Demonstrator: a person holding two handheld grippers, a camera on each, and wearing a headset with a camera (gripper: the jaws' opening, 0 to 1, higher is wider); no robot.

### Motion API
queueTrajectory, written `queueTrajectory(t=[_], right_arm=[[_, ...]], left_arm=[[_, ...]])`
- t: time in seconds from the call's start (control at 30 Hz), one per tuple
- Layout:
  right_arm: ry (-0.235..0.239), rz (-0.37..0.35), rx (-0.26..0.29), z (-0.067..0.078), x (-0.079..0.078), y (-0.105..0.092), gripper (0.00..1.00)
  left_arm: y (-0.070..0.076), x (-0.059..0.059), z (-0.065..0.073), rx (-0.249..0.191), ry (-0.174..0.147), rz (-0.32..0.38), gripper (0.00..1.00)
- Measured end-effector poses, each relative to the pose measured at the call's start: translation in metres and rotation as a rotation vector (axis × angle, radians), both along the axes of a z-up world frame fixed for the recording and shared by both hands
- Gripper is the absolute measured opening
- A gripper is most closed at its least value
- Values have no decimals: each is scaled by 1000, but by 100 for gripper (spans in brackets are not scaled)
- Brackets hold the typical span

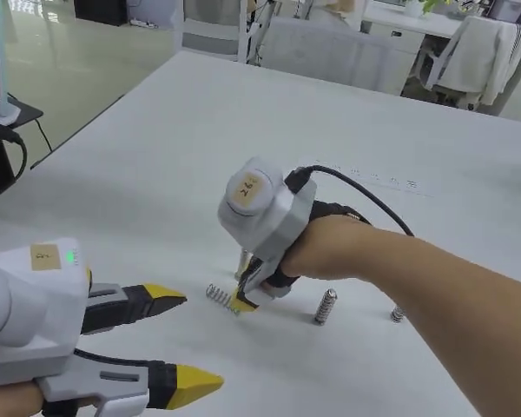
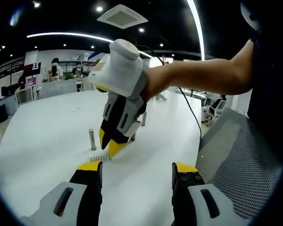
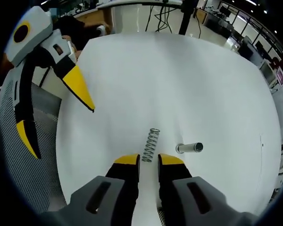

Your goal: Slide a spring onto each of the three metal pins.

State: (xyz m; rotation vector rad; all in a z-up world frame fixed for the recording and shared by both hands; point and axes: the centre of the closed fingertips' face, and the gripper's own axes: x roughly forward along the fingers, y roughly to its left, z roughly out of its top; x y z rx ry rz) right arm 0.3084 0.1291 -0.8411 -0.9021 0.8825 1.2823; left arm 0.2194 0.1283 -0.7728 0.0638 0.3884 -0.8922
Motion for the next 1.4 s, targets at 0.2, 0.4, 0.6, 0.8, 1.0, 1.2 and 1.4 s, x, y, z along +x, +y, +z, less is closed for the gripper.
queueTrajectory(t=[0.2,0.4,0.6,0.8,1.0,1.2,1.4], right_arm=[[19,-52,9,-8,1,0,12],[28,-73,10,-14,0,0,11],[34,-92,7,-18,0,-1,10],[35,-100,14,-19,1,-1,9],[19,-80,5,-19,-1,-2,8],[5,-58,9,-14,-7,-5,8],[12,-34,11,-7,-21,-12,8]], left_arm=[[2,0,-1,2,4,4,54],[2,0,-1,2,3,5,54],[2,0,-1,1,4,5,54],[2,-1,0,2,5,5,53],[3,-1,0,5,4,7,53],[2,-2,-1,6,7,5,53],[-3,-2,-2,6,10,-7,53]])
